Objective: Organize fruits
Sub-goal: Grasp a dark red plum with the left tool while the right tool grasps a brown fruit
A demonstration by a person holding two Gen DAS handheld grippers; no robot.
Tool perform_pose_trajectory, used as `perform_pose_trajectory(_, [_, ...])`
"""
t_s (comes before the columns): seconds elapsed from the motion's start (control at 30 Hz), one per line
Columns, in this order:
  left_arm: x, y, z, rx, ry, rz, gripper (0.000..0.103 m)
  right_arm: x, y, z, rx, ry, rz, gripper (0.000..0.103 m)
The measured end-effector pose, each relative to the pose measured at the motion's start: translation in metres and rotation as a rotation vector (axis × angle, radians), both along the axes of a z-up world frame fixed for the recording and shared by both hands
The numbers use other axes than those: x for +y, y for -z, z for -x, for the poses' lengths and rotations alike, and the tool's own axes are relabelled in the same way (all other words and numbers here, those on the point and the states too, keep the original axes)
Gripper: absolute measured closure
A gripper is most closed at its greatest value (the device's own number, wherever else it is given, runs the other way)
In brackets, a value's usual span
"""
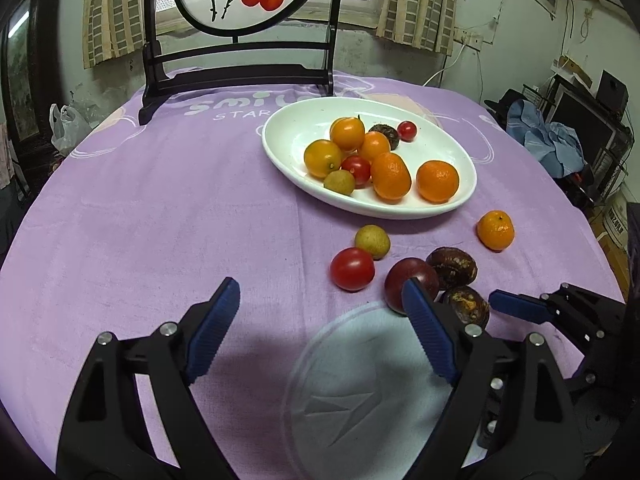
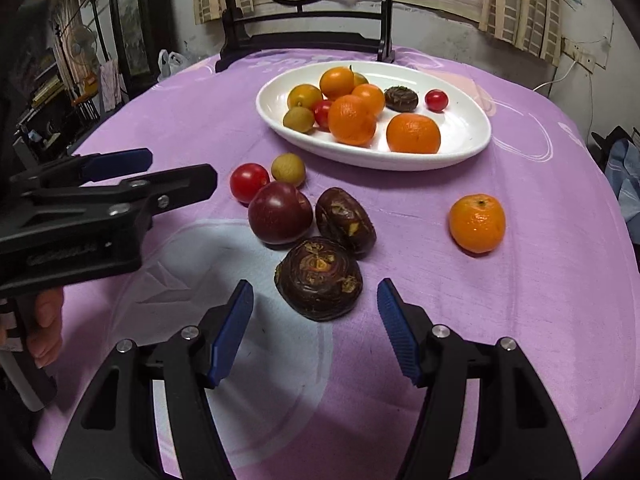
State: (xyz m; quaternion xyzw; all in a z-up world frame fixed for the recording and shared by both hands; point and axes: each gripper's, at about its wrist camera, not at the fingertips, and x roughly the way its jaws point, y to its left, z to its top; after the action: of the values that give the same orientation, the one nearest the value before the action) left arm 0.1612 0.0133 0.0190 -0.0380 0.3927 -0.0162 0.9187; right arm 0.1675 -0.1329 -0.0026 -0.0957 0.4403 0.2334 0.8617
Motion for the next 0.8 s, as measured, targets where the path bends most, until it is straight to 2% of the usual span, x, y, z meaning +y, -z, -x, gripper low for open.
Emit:
perform_pose_trajectory(0.17, [-0.003,0.001,0.001,-0.001,0.010,-0.007,0.017,0.000,0.006,-0.006,0.002,0.025,0.002,0.038])
perform_pose_trajectory(0.37, [-0.009,0.005,0.001,0.010,0.028,-0.016,0.017,0.002,0.007,-0.009,-0.016,0.009,-0.005,0.055])
perform_pose_trajectory(0.57, [-0.016,0.009,0.002,0.015,0.049,-0.029,0.017,-0.018,0.000,-0.005,0.010,0.035,-0.071,0.056])
perform_pose_trajectory(0.8, [-0.022,0.010,0.005,0.029,0.078,0.004,0.016,-0.053,-0.024,0.005,-0.061,0.112,-0.135,0.056])
